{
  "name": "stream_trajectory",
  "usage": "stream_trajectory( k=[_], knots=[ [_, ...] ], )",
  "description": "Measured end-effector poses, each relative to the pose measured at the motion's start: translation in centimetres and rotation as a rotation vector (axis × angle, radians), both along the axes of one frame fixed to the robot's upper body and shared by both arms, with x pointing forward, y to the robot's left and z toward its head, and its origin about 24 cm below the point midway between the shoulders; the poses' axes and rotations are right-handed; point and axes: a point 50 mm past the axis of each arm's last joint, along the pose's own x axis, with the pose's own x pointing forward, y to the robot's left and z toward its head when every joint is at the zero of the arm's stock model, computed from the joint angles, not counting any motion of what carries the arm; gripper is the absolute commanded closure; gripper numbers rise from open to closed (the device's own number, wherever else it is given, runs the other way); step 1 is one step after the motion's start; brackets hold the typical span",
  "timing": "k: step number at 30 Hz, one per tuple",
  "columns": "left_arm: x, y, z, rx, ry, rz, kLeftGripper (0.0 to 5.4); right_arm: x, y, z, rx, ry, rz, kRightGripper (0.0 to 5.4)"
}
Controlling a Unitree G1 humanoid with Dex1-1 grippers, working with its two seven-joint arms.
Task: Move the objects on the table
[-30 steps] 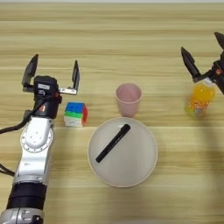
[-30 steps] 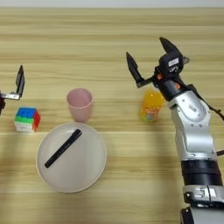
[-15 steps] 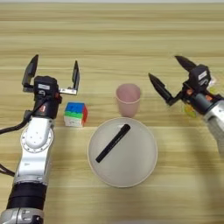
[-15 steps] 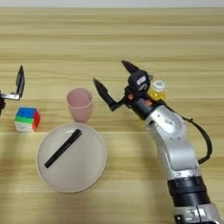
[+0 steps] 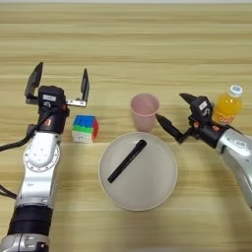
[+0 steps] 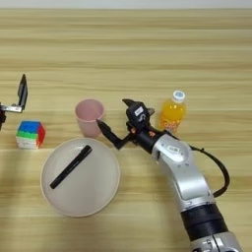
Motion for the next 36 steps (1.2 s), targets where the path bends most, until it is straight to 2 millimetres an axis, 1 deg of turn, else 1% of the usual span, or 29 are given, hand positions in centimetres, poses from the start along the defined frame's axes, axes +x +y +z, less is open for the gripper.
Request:
stream_trajectory(
  k=[8,11,14,23,30,36],
  knots=[
    [0.0,0.0,0.0,0.000,-0.001,0.000,0.00,-0.6,1.5,-1.8,-0.036,0.072,0.064,0.04],
    [0.0,0.0,0.0,0.000,-0.001,0.000,0.00,-0.6,1.6,-3.1,-0.038,0.125,0.053,0.04],
    [0.0,0.0,0.0,0.000,-0.001,0.000,0.00,-0.4,1.6,-3.6,-0.033,0.148,0.042,0.04],
    [0.0,0.0,0.0,0.000,-0.001,-0.001,0.00,0.0,2.1,-4.3,-0.037,0.164,0.023,0.04],
    [-0.1,-0.2,0.1,-0.005,-0.009,-0.005,0.00,1.5,3.3,-3.5,-0.037,0.114,-0.004,0.04],
    [-0.1,-0.2,0.1,-0.006,-0.009,-0.004,0.00,2.2,3.7,-3.6,-0.033,0.116,-0.026,0.04]
  ],
)
